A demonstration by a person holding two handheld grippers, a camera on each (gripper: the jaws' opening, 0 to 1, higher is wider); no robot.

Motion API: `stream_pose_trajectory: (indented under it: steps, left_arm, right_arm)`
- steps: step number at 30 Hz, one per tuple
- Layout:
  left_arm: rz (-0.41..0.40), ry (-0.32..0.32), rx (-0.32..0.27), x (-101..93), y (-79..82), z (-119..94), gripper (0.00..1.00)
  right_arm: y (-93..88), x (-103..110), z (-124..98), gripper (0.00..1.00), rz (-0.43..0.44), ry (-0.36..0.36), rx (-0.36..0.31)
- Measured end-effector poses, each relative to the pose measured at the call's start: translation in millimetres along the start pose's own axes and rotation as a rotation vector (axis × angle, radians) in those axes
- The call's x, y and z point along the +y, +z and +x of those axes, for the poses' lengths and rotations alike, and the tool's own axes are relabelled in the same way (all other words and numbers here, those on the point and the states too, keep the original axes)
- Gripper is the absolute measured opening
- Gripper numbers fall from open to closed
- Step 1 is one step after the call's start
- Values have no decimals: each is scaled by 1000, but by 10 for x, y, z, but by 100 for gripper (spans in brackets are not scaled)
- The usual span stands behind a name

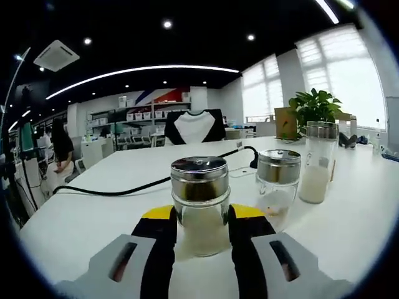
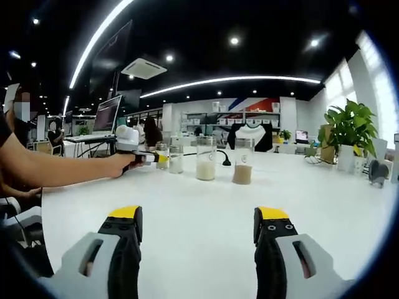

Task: Rotate the seasoning bottle until the label or dispensing opening points toward the visible target arrow and the bottle remains upright within the marked orientation range

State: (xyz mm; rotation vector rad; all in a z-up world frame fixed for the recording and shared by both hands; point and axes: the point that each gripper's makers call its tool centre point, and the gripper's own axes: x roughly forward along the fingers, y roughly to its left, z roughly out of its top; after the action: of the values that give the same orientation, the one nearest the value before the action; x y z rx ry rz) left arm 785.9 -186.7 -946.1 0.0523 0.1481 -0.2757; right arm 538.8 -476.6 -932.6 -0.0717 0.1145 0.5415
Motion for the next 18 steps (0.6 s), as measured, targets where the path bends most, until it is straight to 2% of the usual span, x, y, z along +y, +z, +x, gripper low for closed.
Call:
stream_pose_trajectory:
  steps: [8, 13, 18]
  left_arm:
    - [-33, -44, 5, -121, 17, -128, 34]
    - [-57, -72, -22, -209, 94, -284, 33]
    - [-23, -84, -31, -284, 164, -455, 33]
  right_arm:
    - [63, 51, -9, 72, 4, 8, -17]
    - [98, 71, -18, 71, 6, 11, -28]
    - [154, 111, -39, 71, 6, 19, -44]
